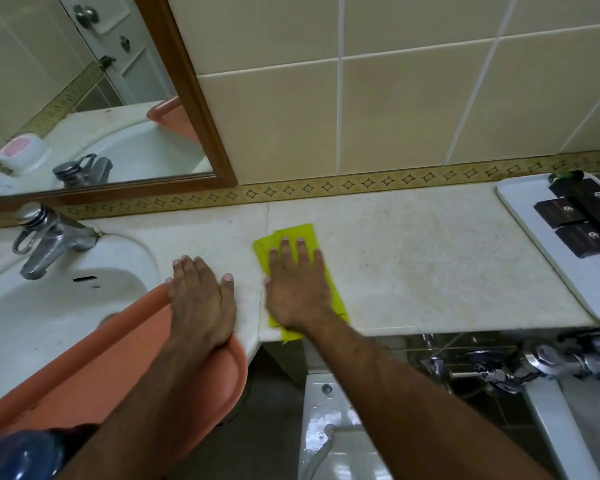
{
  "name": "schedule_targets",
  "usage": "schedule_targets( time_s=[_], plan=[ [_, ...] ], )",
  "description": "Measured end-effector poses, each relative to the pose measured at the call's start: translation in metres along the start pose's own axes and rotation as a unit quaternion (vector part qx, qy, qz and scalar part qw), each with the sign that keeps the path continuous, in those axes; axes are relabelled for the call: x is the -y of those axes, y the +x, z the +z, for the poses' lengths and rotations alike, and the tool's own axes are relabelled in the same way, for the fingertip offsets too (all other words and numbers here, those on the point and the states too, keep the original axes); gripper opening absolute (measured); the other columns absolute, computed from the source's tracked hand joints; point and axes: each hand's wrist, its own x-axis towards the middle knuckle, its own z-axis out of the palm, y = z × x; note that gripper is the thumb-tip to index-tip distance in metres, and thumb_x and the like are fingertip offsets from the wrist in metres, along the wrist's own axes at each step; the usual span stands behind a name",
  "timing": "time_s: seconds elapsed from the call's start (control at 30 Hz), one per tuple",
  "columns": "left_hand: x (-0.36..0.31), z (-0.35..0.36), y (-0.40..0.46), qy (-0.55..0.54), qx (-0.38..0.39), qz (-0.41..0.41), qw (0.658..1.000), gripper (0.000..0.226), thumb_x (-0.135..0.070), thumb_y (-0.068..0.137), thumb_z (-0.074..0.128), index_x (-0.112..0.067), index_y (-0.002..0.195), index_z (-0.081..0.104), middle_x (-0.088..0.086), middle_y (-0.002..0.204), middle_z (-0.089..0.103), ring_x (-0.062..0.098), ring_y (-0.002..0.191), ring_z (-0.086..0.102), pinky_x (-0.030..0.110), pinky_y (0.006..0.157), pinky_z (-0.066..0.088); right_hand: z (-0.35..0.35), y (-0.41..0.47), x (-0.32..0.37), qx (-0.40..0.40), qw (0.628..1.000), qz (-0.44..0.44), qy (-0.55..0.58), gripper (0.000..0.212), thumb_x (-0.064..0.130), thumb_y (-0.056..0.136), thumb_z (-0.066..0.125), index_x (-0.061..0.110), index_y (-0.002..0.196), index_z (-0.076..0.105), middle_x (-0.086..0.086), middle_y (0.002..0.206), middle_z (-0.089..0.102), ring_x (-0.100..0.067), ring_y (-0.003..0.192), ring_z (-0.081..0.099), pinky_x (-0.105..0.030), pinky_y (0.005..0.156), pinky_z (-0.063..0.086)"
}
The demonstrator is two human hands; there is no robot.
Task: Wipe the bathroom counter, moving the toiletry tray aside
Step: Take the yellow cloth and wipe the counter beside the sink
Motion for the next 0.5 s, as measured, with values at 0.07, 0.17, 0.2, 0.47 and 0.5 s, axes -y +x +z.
schedule_targets(
  time_s=[0.07, 0.17, 0.2, 0.47, 0.5],
  plan=[
    [-0.001, 0.001, 0.001, 0.0, -0.006, 0.002, 1.0, 0.067, -0.035, 0.101, 0.026, 0.01, 0.149, 0.014, 0.03, 0.159, 0.011, 0.04, 0.149, 0.005, 0.053, 0.121, 0.004, 0.005, 0.007, 0.022, 0.003, 0.999, -0.03, 0.028, 0.065, 0.042, 0.098, 0.028, 0.012, 0.155, 0.017, -0.013, 0.166, 0.008, -0.038, 0.151, 0.0, -0.059, 0.119, 0.002],
    [0.0, 0.001, 0.0, 0.002, -0.008, 0.007, 1.0, 0.066, -0.034, 0.101, 0.029, 0.011, 0.147, 0.018, 0.032, 0.158, 0.016, 0.041, 0.148, 0.009, 0.055, 0.12, 0.008, -0.001, 0.012, 0.028, -0.002, 0.987, -0.026, 0.158, 0.061, 0.036, 0.101, 0.033, 0.007, 0.153, 0.023, -0.015, 0.164, 0.018, -0.035, 0.151, 0.005, -0.054, 0.12, 0.003],
    [0.0, -0.001, -0.001, 0.012, -0.009, 0.012, 1.0, 0.065, -0.034, 0.1, 0.03, 0.011, 0.146, 0.02, 0.032, 0.156, 0.018, 0.043, 0.147, 0.012, 0.057, 0.119, 0.011, -0.009, 0.011, 0.021, 0.009, 0.971, -0.017, 0.237, 0.058, 0.032, 0.103, 0.034, 0.006, 0.153, 0.024, -0.016, 0.163, 0.02, -0.033, 0.152, 0.007, -0.05, 0.121, 0.002],
    [-0.041, -0.025, 0.017, 0.133, -0.035, 0.081, 0.987, 0.073, -0.046, 0.093, 0.027, 0.016, 0.128, 0.041, 0.039, 0.13, 0.046, 0.052, 0.124, 0.04, 0.062, 0.104, 0.034, -0.061, -0.103, -0.089, -0.128, 0.916, 0.024, 0.378, 0.03, 0.031, 0.093, 0.059, 0.016, 0.115, 0.072, -0.005, 0.115, 0.074, -0.016, 0.103, 0.067, -0.029, 0.089, 0.052],
    [-0.06, -0.025, 0.022, 0.133, -0.045, 0.101, 0.985, 0.07, -0.046, 0.093, 0.029, 0.015, 0.126, 0.043, 0.038, 0.128, 0.049, 0.051, 0.121, 0.043, 0.061, 0.103, 0.035, -0.066, -0.121, -0.107, -0.177, 0.904, 0.07, 0.384, 0.024, 0.034, 0.092, 0.059, 0.02, 0.104, 0.074, 0.0, 0.101, 0.076, -0.008, 0.087, 0.067, -0.026, 0.078, 0.054]
  ],
)
